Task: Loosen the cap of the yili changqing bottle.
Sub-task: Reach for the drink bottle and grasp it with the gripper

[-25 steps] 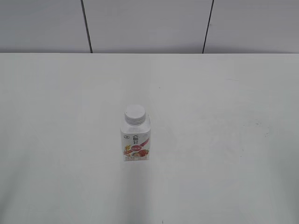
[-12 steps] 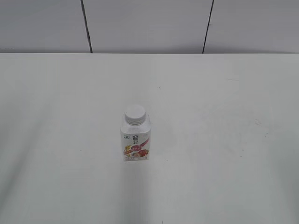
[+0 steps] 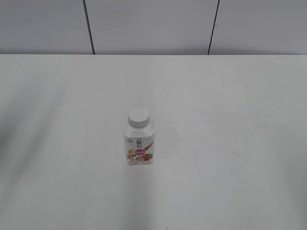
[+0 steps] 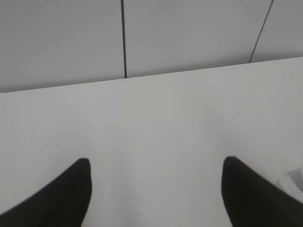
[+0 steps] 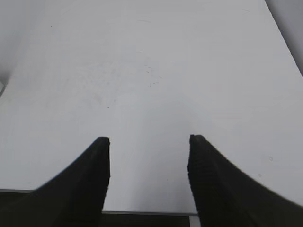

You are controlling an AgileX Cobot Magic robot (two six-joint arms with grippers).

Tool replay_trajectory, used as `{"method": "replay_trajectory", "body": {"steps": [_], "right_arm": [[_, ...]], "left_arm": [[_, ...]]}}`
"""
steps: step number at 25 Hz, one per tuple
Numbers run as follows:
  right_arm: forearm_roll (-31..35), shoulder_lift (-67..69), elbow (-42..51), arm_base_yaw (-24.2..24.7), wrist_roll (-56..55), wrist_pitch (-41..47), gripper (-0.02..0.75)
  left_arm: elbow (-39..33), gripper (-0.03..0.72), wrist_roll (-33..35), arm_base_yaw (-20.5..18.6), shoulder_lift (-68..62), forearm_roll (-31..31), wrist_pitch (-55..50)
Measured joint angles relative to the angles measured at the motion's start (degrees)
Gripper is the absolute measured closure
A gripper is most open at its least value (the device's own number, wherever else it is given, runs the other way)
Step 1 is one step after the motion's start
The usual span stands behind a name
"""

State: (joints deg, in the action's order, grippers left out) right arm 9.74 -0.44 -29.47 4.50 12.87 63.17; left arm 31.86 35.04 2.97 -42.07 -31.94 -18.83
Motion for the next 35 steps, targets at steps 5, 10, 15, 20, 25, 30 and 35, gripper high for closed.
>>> {"method": "replay_trajectory", "body": {"steps": [5, 10, 15, 20, 25, 30, 35], "right_arm": [[0.0, 0.0, 0.0, 0.0, 0.0, -0.1, 0.311], [0.0, 0.0, 0.0, 0.0, 0.0, 0.0, 0.311], [0.0, 0.0, 0.0, 0.0, 0.0, 0.0, 0.311], [0.0, 0.0, 0.0, 0.0, 0.0, -0.1, 0.311], [0.0, 0.0, 0.0, 0.0, 0.0, -0.1, 0.311], [0.0, 0.0, 0.0, 0.0, 0.0, -0.1, 0.311], [0.0, 0.0, 0.0, 0.0, 0.0, -0.1, 0.311]], "left_arm": [[0.0, 0.169, 7.0, 0.0, -12.6, -6.9, 7.8], [0.0, 0.169, 7.6, 0.0, -21.3, -9.0, 11.1], [0.0, 0.169, 7.6, 0.0, -24.4, -9.2, 11.4], [0.0, 0.169, 7.3, 0.0, -24.5, -9.0, 11.9], [0.0, 0.169, -10.4, 1.7, -24.5, 6.4, 12.9], [0.0, 0.169, -38.6, 2.6, -24.5, 31.5, 15.5], [0.0, 0.169, -69.0, 2.7, -24.5, 60.8, 21.9]]}}
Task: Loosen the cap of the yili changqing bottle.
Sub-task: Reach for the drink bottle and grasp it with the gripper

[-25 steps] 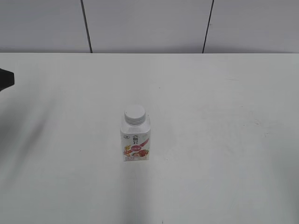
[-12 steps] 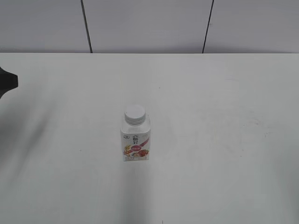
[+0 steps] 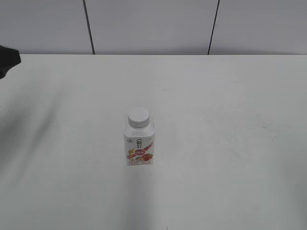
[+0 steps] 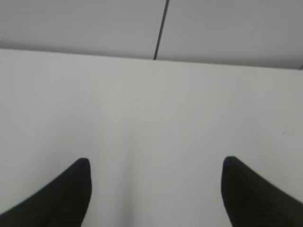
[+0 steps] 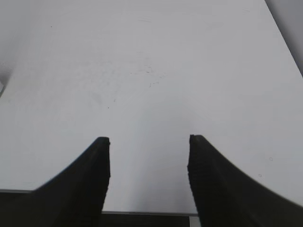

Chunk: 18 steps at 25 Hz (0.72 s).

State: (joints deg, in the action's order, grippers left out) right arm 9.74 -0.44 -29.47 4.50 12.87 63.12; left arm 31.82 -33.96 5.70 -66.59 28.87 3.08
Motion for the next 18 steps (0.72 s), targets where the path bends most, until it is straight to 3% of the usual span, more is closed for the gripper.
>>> {"method": "replay_trajectory", "body": {"steps": [3, 5, 12, 18], "right_arm": [[0.0, 0.0, 0.0, 0.0, 0.0, 0.0, 0.311], [0.0, 0.0, 0.0, 0.0, 0.0, 0.0, 0.311], [0.0, 0.0, 0.0, 0.0, 0.0, 0.0, 0.311], [0.0, 0.0, 0.0, 0.0, 0.0, 0.0, 0.311]], "left_arm": [[-0.5, 0.169, -11.1, 0.0, -0.7, 11.0, 8.6], [-1.5, 0.169, -13.3, -0.2, -2.2, 14.3, 13.8], [-4.4, 0.169, -14.9, -1.5, -11.3, 28.9, 30.2], [-4.4, 0.169, -14.9, -9.2, -22.0, 44.8, 49.2]]}}
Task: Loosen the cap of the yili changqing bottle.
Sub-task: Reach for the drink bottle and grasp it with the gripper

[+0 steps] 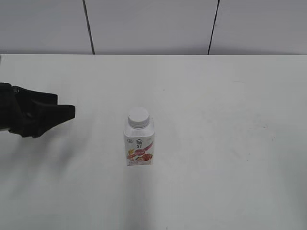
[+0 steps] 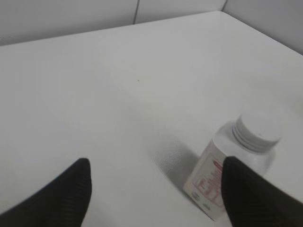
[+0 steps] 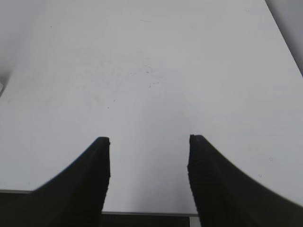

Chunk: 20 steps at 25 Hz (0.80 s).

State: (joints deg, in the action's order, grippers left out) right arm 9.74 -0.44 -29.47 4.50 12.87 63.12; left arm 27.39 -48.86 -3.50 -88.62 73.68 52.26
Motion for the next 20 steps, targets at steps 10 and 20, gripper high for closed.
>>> {"method": "replay_trajectory", "body": {"steps": [10, 20], "right_arm": [[0.0, 0.0, 0.0, 0.0, 0.0, 0.0, 0.311], [0.0, 0.0, 0.0, 0.0, 0.0, 0.0, 0.311]], "left_arm": [[2.1, 0.169, 17.5, -3.3, -11.2, 4.9, 6.1], [5.1, 0.169, 26.5, -2.9, -20.8, 9.3, 10.3]]}}
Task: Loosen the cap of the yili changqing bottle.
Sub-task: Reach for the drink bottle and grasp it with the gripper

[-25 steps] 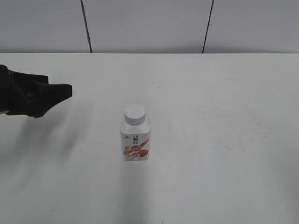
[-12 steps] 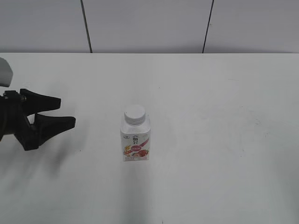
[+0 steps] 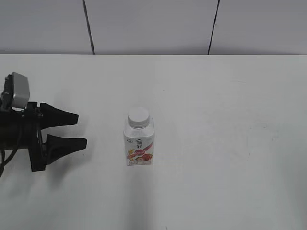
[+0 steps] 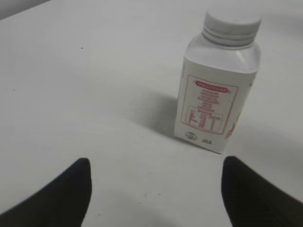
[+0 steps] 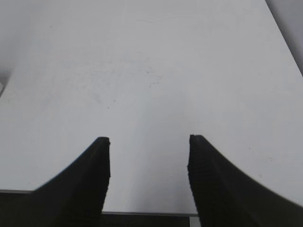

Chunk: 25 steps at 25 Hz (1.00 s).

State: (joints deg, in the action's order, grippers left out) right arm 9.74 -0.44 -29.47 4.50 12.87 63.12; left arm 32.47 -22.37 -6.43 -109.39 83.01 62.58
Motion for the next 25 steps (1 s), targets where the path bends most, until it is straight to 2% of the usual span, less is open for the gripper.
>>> {"method": "replay_trajectory", "body": {"steps": [4, 12, 25], "right_arm": [[0.0, 0.0, 0.0, 0.0, 0.0, 0.0, 0.311], [0.0, 0.0, 0.0, 0.0, 0.0, 0.0, 0.311], [0.0, 0.0, 0.0, 0.0, 0.0, 0.0, 0.311]], "left_arm": [[4.0, 0.15, -2.5, 2.3, -2.7, 3.4, 2.3], [12.2, 0.12, -3.5, 9.5, -10.9, 7.1, 3.6], [20.6, 0.118, -3.8, 16.2, -19.1, 6.3, 5.5]]}}
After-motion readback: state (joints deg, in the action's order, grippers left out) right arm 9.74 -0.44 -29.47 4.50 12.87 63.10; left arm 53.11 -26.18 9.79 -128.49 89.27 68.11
